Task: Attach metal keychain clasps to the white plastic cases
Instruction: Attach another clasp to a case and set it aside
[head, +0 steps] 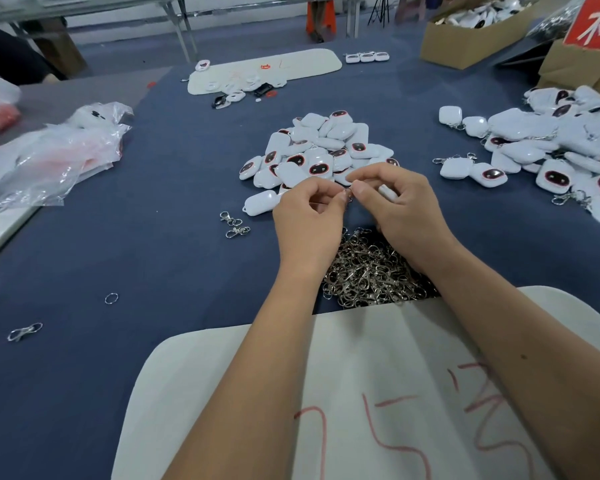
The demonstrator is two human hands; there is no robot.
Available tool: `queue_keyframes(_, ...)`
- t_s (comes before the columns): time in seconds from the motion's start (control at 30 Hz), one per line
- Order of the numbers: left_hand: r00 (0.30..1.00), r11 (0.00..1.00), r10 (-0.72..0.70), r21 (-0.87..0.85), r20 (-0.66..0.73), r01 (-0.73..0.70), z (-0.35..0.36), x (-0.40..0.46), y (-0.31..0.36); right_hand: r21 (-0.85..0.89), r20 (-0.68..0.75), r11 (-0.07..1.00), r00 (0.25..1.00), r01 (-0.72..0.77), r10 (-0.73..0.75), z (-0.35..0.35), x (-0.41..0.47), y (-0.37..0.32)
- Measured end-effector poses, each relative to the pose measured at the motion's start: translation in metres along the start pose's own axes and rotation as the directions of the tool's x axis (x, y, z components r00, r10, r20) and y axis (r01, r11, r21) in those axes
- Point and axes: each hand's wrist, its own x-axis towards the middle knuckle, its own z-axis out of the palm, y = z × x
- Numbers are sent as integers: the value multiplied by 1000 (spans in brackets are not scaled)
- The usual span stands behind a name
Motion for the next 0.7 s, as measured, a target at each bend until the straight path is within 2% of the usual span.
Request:
queue_keyframes(0.13,1000,1000,0,-6,0,0,0,0,0,-25,49,1000,999,4,-3,-1,-2,0)
queue_keyframes(0.37,999,1000,-18,-13,29,19,-1,0,1,-31,-10,999,1000,12,-12,-2,-2,-1)
queue_keyframes(0.7,999,1000,6,0,49,-6,-2,-1,4,-81,-2,997,1000,-12,12,-1,1,2)
